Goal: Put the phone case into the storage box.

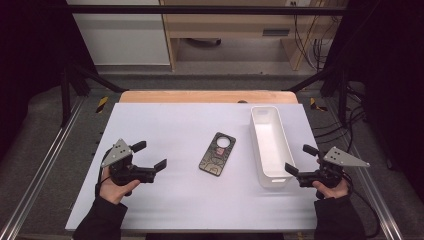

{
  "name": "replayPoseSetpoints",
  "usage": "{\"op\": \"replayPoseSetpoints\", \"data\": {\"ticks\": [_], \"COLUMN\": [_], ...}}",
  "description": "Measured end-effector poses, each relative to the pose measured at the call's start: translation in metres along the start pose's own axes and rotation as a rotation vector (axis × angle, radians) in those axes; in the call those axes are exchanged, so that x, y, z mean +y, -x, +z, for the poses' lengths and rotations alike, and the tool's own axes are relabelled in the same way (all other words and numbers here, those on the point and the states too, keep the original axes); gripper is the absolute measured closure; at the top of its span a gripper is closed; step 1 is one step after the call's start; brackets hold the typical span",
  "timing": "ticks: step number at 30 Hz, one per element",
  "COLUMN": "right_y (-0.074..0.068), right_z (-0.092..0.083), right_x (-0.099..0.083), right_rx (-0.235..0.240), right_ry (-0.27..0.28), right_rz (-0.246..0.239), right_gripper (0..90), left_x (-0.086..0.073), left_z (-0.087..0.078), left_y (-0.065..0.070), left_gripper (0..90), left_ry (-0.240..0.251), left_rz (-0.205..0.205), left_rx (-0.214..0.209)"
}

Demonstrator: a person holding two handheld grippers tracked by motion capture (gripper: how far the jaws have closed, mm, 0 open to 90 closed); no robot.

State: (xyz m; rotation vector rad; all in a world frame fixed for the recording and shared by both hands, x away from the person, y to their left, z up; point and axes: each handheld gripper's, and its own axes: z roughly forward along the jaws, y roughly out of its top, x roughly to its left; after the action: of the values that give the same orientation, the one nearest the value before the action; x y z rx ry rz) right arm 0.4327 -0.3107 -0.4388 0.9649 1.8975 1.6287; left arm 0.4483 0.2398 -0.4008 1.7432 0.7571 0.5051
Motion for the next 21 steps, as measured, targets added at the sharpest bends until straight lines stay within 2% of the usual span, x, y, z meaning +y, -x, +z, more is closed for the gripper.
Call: {"op": "replayPoseSetpoints", "data": {"ticks": [21], "right_y": [-0.001], "right_z": [0.001], "right_x": [0.000], "right_rx": [-0.003], "right_ry": [-0.001], "right_rz": [0.000], "right_gripper": [0.3], "left_x": [0.015], "left_z": [0.044], "left_y": [0.022], "left_gripper": [0.0], "left_ry": [-0.090], "left_rz": [0.030], "left_rx": [-0.049]}}
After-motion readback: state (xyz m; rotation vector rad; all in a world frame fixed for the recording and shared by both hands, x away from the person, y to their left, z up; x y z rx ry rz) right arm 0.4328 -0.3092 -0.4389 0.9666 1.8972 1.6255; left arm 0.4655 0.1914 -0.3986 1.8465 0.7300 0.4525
